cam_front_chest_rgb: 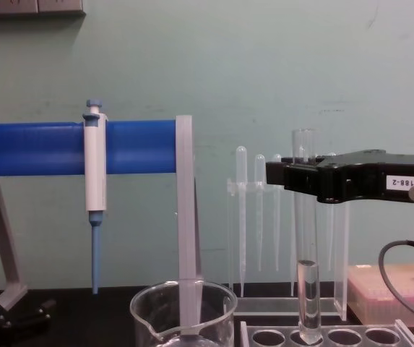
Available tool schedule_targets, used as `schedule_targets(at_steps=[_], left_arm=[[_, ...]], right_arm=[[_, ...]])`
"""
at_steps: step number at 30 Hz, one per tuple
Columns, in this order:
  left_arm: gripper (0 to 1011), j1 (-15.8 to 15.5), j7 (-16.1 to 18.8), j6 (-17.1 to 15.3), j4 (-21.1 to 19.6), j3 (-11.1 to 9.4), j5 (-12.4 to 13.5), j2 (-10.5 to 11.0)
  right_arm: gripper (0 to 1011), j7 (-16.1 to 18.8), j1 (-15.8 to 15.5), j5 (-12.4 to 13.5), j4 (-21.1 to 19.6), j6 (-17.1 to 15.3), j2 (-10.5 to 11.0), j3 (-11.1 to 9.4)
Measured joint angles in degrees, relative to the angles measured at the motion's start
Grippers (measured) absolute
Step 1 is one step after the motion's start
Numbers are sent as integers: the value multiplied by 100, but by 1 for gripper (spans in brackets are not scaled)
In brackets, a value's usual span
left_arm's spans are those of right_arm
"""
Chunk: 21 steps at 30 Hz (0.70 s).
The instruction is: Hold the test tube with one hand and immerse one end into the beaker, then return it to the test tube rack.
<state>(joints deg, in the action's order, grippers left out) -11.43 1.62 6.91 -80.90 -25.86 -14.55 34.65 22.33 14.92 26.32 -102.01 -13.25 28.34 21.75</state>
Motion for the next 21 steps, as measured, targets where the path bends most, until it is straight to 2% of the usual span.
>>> schedule_targets(at_steps=[21], left_arm=[[1000, 0, 0, 0, 0, 0, 0, 0]], right_arm=[[225, -1, 0, 0, 0, 0, 0, 0]])
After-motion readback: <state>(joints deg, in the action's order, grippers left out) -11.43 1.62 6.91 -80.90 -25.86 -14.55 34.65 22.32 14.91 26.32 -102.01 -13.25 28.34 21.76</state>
